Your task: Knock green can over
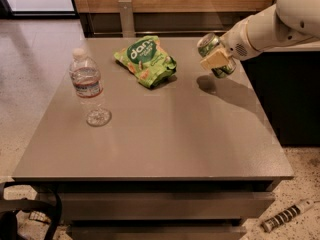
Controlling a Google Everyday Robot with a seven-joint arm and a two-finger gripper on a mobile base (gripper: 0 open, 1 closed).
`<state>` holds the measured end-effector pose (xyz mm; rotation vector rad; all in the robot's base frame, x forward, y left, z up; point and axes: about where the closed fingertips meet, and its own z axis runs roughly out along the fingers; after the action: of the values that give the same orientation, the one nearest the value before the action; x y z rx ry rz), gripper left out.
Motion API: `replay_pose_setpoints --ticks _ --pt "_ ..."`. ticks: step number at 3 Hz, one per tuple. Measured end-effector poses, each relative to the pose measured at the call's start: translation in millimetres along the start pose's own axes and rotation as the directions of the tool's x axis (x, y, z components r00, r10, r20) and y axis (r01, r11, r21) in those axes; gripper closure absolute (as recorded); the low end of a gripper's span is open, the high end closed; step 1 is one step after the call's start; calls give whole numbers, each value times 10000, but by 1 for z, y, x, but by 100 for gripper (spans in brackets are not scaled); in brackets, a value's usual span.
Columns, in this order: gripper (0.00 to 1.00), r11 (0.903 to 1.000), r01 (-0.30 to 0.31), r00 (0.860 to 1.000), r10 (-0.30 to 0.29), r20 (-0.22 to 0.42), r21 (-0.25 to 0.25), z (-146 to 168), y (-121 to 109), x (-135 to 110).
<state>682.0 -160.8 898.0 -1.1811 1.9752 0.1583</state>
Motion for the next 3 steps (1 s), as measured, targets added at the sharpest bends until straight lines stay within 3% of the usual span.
replay_pose_setpoints --ticks 1,3 --pt "100 9964 133 9975 -190 -680 -834 27 16 8" --pt "100 9871 256 9819 -544 -1812 -1578 54 36 21"
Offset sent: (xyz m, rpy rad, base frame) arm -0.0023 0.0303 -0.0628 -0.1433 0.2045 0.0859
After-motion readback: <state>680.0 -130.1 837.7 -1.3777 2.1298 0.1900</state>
